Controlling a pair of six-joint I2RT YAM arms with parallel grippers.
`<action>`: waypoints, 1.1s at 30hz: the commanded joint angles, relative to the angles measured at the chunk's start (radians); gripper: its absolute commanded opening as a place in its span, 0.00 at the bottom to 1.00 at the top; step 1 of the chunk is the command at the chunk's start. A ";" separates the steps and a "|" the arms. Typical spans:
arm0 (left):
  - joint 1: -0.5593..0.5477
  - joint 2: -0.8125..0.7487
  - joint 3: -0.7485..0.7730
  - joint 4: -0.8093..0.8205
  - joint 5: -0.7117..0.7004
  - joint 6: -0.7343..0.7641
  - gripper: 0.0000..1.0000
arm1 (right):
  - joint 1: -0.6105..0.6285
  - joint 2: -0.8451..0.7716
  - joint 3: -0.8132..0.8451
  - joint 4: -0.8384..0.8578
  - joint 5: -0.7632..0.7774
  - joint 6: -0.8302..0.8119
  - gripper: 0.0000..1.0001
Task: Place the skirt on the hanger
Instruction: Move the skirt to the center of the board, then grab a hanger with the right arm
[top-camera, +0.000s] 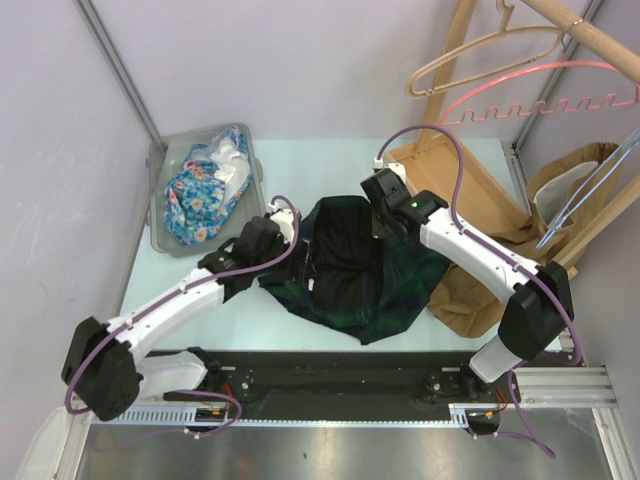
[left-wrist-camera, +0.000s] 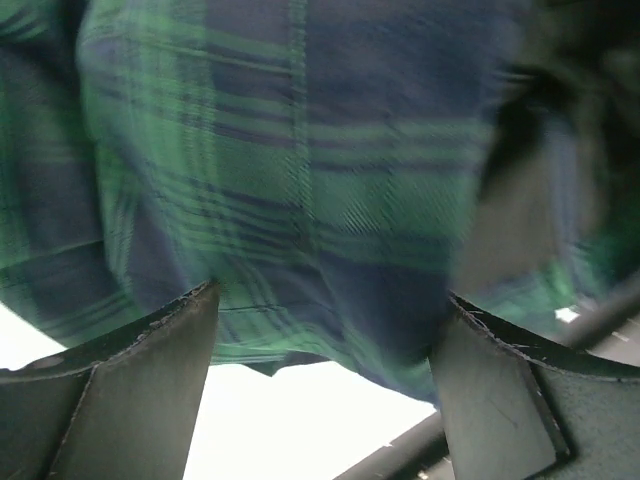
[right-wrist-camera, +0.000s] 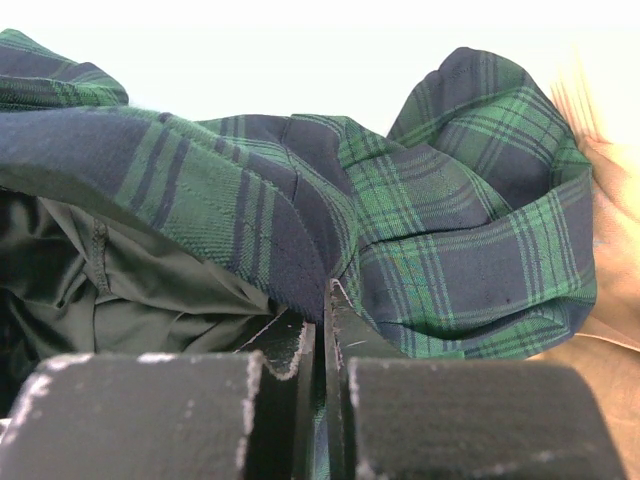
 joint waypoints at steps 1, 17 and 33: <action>-0.007 0.063 0.090 0.024 -0.164 -0.007 0.82 | 0.001 -0.023 0.028 0.005 0.018 0.011 0.00; 0.078 0.007 0.461 -0.212 -0.267 0.197 0.00 | -0.056 -0.017 0.021 -0.081 0.018 0.040 0.00; 0.079 0.179 0.592 -0.221 -0.096 0.171 0.00 | -0.096 -0.336 0.228 -0.015 0.228 -0.034 0.79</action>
